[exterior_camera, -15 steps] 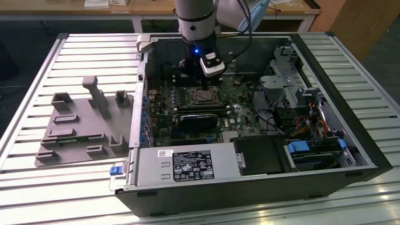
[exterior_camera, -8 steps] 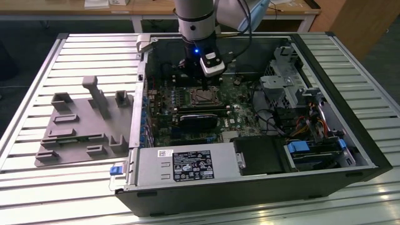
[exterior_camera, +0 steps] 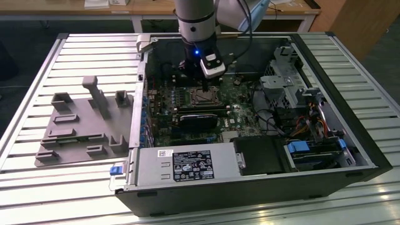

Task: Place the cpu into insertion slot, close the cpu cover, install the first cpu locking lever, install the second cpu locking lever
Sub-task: 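Install the second cpu locking lever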

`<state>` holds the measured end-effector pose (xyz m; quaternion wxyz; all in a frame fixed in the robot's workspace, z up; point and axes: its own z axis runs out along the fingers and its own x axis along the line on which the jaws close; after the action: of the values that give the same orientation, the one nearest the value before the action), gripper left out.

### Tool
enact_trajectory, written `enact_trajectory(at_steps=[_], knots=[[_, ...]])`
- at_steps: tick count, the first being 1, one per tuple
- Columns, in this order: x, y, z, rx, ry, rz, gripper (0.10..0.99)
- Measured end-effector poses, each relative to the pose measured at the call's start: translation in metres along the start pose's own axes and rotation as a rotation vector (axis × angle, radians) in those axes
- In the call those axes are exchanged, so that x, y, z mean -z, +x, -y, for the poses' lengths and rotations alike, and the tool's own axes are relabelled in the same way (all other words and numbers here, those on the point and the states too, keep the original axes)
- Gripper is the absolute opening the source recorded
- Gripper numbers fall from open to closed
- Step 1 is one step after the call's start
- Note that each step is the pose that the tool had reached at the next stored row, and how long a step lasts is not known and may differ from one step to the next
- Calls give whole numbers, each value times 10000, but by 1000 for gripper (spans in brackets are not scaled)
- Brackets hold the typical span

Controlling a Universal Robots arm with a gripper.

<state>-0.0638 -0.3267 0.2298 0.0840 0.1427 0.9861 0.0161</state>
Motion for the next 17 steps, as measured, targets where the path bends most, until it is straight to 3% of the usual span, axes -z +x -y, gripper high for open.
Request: enact_trajectory(at_steps=[13,17], knots=[[3,-53,178,0,0,0,102],[18,-63,205,1,4,-1,102]])
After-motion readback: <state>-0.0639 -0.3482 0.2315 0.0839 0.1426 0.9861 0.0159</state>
